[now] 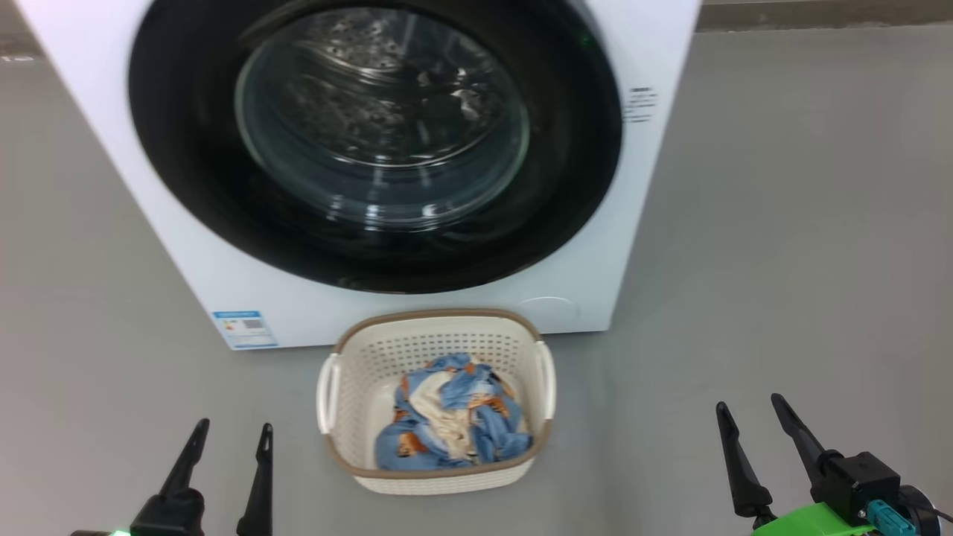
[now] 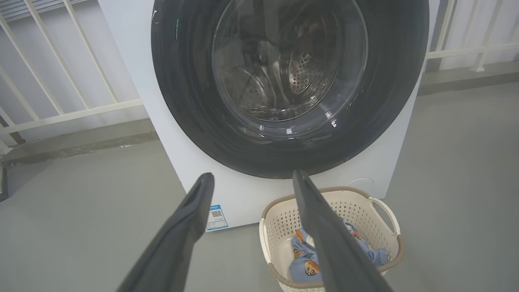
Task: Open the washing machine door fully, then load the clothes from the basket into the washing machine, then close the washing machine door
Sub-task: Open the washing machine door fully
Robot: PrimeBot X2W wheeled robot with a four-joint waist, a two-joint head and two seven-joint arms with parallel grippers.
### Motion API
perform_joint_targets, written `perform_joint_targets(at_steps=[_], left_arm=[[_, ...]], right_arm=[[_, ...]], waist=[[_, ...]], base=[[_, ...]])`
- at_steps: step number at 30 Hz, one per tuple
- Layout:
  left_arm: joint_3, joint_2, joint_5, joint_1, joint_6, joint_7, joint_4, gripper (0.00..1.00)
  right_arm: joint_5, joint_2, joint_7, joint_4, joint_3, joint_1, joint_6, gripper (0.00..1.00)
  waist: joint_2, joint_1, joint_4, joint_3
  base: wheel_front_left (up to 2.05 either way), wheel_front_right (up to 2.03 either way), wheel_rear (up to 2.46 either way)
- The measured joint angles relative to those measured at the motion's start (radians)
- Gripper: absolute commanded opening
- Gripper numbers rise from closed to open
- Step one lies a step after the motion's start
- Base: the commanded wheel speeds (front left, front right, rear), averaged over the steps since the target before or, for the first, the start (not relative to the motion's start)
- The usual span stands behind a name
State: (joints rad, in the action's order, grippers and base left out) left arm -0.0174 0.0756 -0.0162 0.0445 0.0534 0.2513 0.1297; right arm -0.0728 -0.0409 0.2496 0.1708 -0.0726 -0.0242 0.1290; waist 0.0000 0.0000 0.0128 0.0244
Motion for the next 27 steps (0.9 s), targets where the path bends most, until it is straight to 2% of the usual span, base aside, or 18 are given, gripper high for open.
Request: perform_joint_targets(at_steps=[11, 25, 26, 27], left_arm=[[0.019, -0.014, -0.007, -0.001, 0.004, 0.0, -0.004, 1.0], [0.026, -0.022, -0.007, -0.001, 0.013, 0.0, -0.004, 1.0], [0.027, -0.022, -0.007, -0.001, 0.013, 0.0, -0.003, 1.0], [0.027, -0.023, -0.007, -0.001, 0.013, 0.0, -0.003, 1.0]], right_arm=[[0.0, -0.001, 0.0, 0.0, 0.002, 0.0, 0.0, 1.0], [-0.028, -0.001, 0.0, -0.013, 0.0, 0.0, 0.0, 1.0], [-0.034, -0.001, 0.0, -0.014, 0.003, 0.0, 0.0, 0.29], [-0.037, -0.001, 0.0, -0.014, 0.012, 0.0, 0.0, 0.0]], waist=[[0.0, 0.0, 0.002, -0.003], [0.0, 0.0, 0.006, -0.002], [0.0, 0.0, 0.006, -0.002], [0.0, 0.0, 0.006, -0.003]], base=[[0.78, 0.78, -1.57], [0.06, 0.06, -0.11], [0.0, 0.0, 0.0], [0.0, 0.0, 0.0]])
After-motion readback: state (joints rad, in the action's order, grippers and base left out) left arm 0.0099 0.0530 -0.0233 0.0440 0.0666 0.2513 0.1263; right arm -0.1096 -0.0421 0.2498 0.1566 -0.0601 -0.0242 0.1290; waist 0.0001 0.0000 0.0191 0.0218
